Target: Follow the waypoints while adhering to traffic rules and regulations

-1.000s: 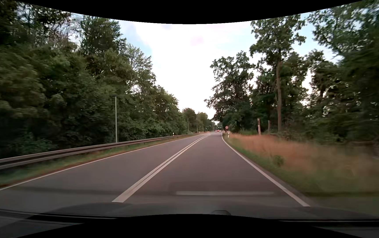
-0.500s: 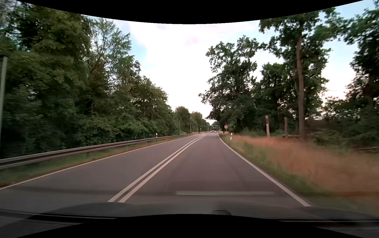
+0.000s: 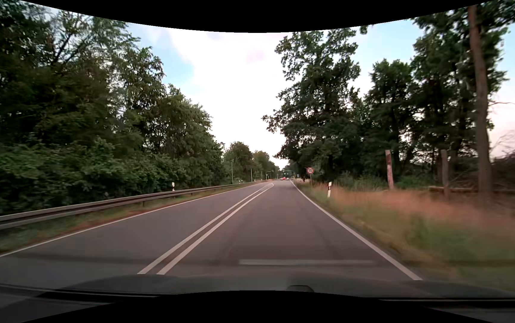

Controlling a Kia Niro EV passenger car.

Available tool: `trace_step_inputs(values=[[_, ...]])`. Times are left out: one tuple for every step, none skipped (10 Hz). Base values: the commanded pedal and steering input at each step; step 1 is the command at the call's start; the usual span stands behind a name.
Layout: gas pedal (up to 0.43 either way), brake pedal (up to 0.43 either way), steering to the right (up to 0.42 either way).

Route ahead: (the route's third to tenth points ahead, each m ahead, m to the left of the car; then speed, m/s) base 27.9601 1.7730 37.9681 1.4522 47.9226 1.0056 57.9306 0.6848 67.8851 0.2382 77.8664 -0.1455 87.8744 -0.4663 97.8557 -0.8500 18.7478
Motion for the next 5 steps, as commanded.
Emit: trace_step_inputs(values=[[0.0,0.0,0.004],[0.0,0.0,0.003],[0.0,0.0,0.002],[0.0,0.0,0.001],[0.0,0.0,0.0]])
